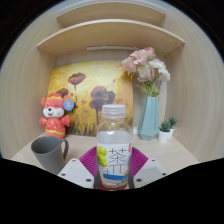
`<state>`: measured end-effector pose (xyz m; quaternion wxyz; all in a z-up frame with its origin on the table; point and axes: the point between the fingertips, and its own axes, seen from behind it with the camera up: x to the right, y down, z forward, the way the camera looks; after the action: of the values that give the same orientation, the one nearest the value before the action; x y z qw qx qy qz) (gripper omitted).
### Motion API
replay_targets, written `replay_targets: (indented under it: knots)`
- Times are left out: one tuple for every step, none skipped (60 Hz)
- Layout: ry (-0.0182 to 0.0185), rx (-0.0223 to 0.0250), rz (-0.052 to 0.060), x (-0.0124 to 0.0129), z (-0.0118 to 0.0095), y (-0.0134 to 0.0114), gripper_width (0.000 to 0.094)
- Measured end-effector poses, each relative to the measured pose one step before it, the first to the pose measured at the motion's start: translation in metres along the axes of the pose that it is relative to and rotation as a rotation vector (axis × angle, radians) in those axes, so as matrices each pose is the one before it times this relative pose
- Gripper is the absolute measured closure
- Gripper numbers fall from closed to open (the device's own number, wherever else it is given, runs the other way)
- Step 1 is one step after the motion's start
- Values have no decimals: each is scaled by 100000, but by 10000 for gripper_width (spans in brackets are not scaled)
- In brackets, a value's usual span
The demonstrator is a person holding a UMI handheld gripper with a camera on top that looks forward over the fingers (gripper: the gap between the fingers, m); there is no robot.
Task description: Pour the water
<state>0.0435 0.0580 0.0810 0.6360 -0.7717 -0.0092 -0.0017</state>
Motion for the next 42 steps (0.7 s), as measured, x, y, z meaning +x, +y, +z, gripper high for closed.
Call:
replay_targets:
  knots:
    - [-48, -444, -693, -58, 62, 364, 540]
    - [-220, -799, -516, -67, 63, 475, 527]
    - [-195, 1032, -371, 8, -171, -290, 521]
    - [607, 1208, -216, -220, 155, 17, 523]
    - [10, -346, -482, 41, -23, 110, 522]
    - [85, 395, -160, 64, -42, -115, 521]
    - [173, -299, 441, -35, -143, 164, 522]
    - [272, -283, 342, 69, -40, 49, 522]
    - [233, -26, 440, 39, -3, -15, 521]
    - [-26, -49, 422, 5, -14, 22, 521]
    - [-18, 72, 152, 11, 4, -11, 522]
    - [-140, -15, 134, 11, -4, 18, 511]
    - [-42, -130, 204, 24, -3, 3, 505]
    - [11, -36, 342, 41, -24, -8, 500]
    - [75, -75, 510, 72, 133, -62, 497]
    - [125, -99, 600, 33, -62, 17, 469]
    - [227, 127, 504, 38, -43, -39, 462]
    - [172, -169, 354, 38, -21, -19, 440]
    - [161, 183, 247, -24, -4, 61, 429]
    - [59, 59, 92, -17, 15, -8, 416]
    - [90, -74, 46, -13, 7, 32, 397]
    - [74, -253, 97, -21, 9, 65, 391]
    - [-38, -631, 211, -24, -23, 145, 382]
    - [-41, -1082, 404, 6, -38, 157, 361]
    - [68, -952, 476, 21, -34, 289, 329]
    - [282, -1166, 412, 79, -74, 265, 291]
    - [542, -1014, 220, 120, -120, 212, 252]
    - [524, -656, 61, 101, -164, 140, 216]
    - [396, -325, -85, 57, -176, 70, 182]
    - [245, -169, -323, 17, -211, 71, 153]
    - [225, -154, -499, 22, -239, 68, 126]
    - [265, -284, -321, 62, -254, 103, 103]
    - [296, -145, -294, 88, -244, 96, 80]
    - [289, -290, -102, 40, -244, 149, 74]
    - [-137, -568, -57, -36, -294, 210, 76]
    - [-28, -718, 100, -28, -291, 308, 76]
    - [41, -924, 176, 25, -333, 337, 80]
    - [-35, -880, 254, 5, -354, 333, 79]
    - [-53, -767, 347, -1, -395, 355, 78]
    - [136, -740, 397, 38, -481, 329, 77]
    - [123, -860, 389, 10, -450, 428, 79]
    - [108, -894, 137, 44, -382, 416, 78]
